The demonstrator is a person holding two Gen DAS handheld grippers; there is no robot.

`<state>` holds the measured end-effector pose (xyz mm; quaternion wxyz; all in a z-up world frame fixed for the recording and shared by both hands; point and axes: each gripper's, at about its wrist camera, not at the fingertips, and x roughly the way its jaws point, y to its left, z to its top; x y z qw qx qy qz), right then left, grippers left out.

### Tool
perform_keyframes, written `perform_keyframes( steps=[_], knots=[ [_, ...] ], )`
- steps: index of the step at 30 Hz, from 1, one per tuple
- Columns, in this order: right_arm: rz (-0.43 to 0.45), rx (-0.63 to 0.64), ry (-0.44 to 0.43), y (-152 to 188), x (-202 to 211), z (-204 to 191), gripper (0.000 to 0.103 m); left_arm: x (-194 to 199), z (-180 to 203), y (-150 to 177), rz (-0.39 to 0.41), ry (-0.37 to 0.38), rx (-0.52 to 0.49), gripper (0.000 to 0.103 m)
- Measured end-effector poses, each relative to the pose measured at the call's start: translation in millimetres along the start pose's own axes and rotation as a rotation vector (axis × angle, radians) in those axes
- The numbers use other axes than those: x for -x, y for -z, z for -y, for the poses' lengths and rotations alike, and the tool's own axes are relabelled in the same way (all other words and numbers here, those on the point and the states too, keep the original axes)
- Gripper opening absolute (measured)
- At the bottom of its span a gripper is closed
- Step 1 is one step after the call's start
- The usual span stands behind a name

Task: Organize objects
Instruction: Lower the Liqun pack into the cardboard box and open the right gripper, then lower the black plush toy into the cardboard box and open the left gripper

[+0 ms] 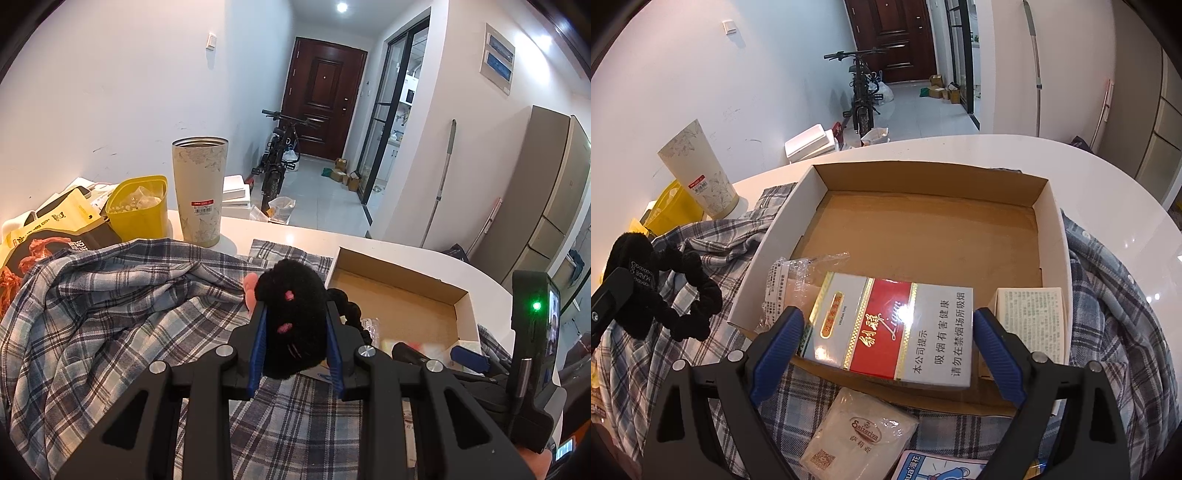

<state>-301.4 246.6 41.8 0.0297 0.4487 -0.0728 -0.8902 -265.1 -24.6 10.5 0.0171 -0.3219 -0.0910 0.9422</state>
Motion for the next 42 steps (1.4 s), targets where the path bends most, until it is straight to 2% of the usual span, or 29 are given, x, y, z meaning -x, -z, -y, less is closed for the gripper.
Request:
perform_keyframes(
  steps=[6,14,16,18,23,26,31,38,42],
  knots=[
    [0.014,0.014,0.005,-1,4,-3,0.092,2,-1,-1,0.004,0.006,0.004,0.030],
    [0.090,0.031,0.001,-10,39,2,0.092,5,4,-2,0.011,0.003,-0.013,0.030],
    [0.127,0.050,0.021,-13,52,5,0.092,6,10,-3,0.013,0.003,-0.029,0.031],
    [0.165,0.072,0.037,-18,66,11,0.097,8,17,-5,0.018,0.002,-0.051,0.030],
    [0.193,0.096,0.049,-21,79,27,0.097,9,37,-12,0.027,0.004,-0.095,0.030],
    [0.202,0.105,0.058,-21,81,39,0.097,-2,50,-15,0.001,0.007,-0.115,0.030],
    [0.274,0.005,0.099,-16,78,65,0.097,-21,80,-15,-0.032,-0.003,-0.167,0.030],
    [0.246,0.031,0.232,-16,58,87,0.097,-54,114,-10,-0.105,0.038,-0.175,0.030],
    [0.228,-0.047,0.178,-18,57,108,0.097,-69,128,-8,-0.112,0.022,-0.206,0.030]
  ],
)
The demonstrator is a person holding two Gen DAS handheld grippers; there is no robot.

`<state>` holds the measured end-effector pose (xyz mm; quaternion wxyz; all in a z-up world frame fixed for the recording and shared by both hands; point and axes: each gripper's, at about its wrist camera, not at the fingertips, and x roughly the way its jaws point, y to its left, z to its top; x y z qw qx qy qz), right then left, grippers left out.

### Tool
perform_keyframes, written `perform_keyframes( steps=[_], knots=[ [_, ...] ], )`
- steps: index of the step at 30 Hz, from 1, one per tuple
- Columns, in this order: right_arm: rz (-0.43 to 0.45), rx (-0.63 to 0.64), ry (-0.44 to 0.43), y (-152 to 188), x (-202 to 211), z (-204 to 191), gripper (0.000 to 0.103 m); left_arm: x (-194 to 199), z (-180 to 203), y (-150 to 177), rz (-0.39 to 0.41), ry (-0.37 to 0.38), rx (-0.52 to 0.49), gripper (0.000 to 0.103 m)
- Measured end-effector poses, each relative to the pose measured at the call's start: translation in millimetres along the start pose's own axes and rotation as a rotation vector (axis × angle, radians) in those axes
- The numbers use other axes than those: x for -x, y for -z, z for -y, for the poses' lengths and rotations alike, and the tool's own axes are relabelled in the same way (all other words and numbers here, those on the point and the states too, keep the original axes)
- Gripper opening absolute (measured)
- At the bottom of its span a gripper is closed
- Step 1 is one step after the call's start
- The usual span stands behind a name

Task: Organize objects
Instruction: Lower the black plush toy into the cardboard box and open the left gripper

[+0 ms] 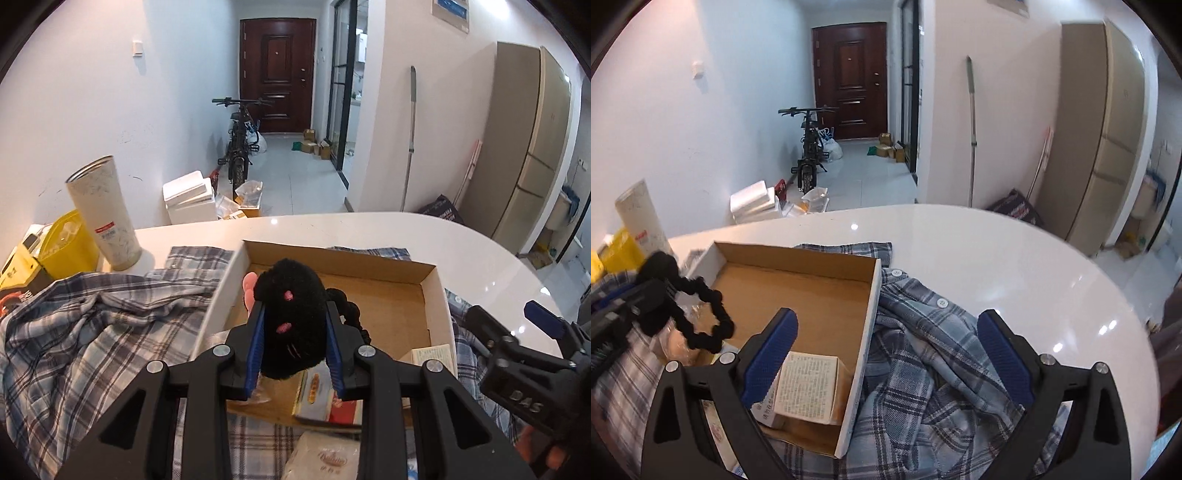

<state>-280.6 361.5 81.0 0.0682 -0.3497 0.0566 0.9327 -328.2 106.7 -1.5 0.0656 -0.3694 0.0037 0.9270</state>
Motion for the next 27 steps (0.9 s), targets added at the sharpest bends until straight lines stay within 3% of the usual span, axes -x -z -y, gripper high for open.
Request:
perform_keyframes(
  steps=[17,19,20,21,24,27],
  knots=[
    [-0.041,-0.079,-0.023,5,-10,25,0.097,-46,25,8,-0.071,0.057,0.004,0.037],
    [-0.049,-0.069,-0.032,5,-11,24,0.097,-46,26,9,-0.072,0.063,-0.002,0.053],
    [-0.054,-0.062,-0.038,5,-12,23,0.097,-44,25,9,-0.065,0.059,0.001,0.070],
    [-0.058,-0.058,-0.042,5,-12,22,0.097,-39,24,9,-0.045,0.053,0.008,0.078],
    [-0.060,-0.055,-0.043,6,-12,21,0.097,-23,18,7,0.001,0.062,-0.004,0.079],
    [-0.063,-0.061,-0.048,6,-13,22,0.097,-11,7,6,0.010,0.013,-0.016,0.085]
  ],
)
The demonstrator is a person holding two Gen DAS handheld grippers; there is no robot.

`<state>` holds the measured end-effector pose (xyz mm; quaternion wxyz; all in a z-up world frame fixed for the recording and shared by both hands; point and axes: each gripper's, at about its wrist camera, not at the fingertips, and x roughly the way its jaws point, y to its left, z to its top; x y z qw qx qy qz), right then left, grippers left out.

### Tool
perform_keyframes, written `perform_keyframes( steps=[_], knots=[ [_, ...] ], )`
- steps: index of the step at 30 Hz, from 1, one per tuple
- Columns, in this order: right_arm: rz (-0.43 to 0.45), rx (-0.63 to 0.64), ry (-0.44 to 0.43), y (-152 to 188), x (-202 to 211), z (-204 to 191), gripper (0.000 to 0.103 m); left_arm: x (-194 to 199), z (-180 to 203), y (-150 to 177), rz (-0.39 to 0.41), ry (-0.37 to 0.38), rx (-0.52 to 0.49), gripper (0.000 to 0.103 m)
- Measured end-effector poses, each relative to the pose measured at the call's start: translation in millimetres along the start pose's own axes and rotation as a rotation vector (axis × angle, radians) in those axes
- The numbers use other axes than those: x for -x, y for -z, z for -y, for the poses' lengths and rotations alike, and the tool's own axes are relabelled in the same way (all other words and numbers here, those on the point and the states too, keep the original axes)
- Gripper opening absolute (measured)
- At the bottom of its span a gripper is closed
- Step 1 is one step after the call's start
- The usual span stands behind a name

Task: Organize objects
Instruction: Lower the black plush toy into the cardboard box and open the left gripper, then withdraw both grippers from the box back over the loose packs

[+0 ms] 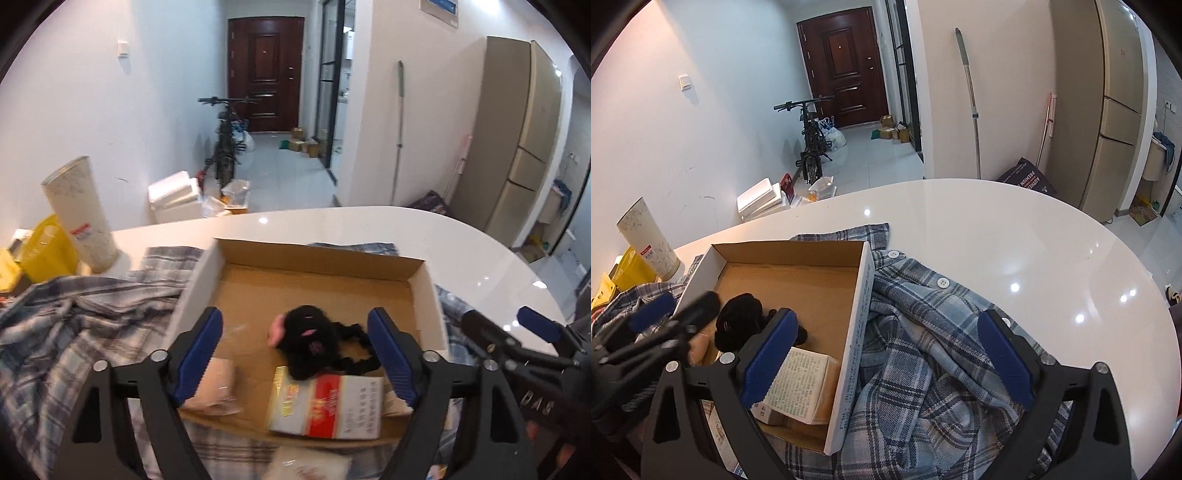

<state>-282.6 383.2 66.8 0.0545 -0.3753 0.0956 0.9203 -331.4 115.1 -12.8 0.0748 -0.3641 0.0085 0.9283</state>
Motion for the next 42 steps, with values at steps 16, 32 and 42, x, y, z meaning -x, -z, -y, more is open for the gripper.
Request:
perform_keyframes(
  steps=[16,32,42],
  knots=[
    [-0.032,0.063,-0.126,1,19,-24,0.098,-4,-102,33,-0.153,-0.044,0.161,0.085],
    [-0.027,0.138,-0.096,1,47,-24,0.097,-13,-64,55,-0.238,0.055,0.024,0.080],
    [-0.045,0.161,-0.071,21,58,-6,0.097,3,-41,58,-0.215,0.083,-0.025,0.080]
  ],
)
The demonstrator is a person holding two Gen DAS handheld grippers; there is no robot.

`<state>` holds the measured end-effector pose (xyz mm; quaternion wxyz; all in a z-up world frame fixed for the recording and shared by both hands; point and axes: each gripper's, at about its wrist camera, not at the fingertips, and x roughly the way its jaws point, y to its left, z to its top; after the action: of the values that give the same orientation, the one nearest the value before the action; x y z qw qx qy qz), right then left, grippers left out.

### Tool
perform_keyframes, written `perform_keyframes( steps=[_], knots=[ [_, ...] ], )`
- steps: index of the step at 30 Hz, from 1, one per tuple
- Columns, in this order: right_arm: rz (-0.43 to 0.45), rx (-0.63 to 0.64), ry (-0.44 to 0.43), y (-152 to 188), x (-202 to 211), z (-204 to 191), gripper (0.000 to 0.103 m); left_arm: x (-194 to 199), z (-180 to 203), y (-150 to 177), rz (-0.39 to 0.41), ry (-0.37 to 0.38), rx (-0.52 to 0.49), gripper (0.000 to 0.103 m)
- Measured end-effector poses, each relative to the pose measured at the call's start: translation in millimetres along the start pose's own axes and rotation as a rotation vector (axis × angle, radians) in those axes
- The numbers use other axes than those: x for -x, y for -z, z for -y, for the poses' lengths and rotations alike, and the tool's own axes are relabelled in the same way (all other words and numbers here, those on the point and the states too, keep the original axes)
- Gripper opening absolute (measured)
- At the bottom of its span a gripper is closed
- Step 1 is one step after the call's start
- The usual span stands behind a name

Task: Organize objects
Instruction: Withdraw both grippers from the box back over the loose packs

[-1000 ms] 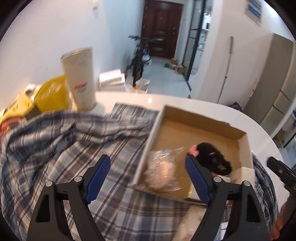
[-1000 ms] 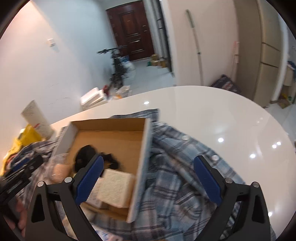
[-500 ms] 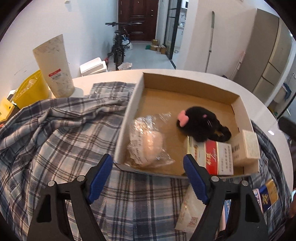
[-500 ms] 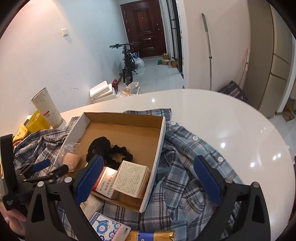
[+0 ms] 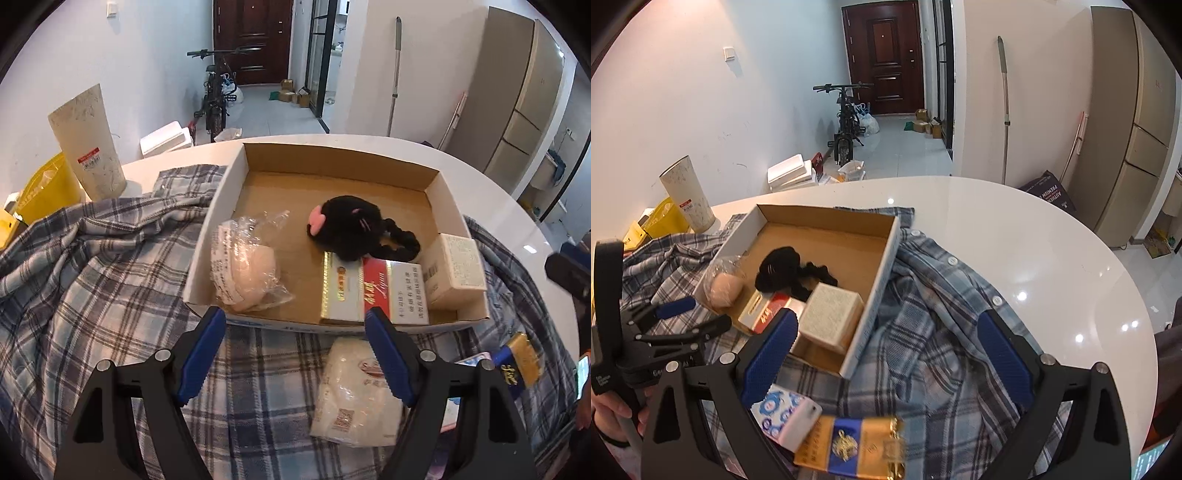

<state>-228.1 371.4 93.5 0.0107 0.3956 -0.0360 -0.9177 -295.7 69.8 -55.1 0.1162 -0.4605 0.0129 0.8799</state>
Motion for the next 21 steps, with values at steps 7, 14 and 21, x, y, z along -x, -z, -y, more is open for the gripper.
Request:
perform_keyframes(
  steps=[7,14,21],
  knots=[
    [0.002,0.040,-0.001,16,13,-1,0.097,28,17,14,0.038,0.009,-0.049,0.080],
    [0.017,0.064,-0.027,32,31,-6,0.097,73,31,33,0.102,0.054,-0.060,0.080],
    [0.046,0.083,-0.034,46,51,-10,0.098,128,43,53,0.252,0.054,-0.088,0.080]
  ],
)
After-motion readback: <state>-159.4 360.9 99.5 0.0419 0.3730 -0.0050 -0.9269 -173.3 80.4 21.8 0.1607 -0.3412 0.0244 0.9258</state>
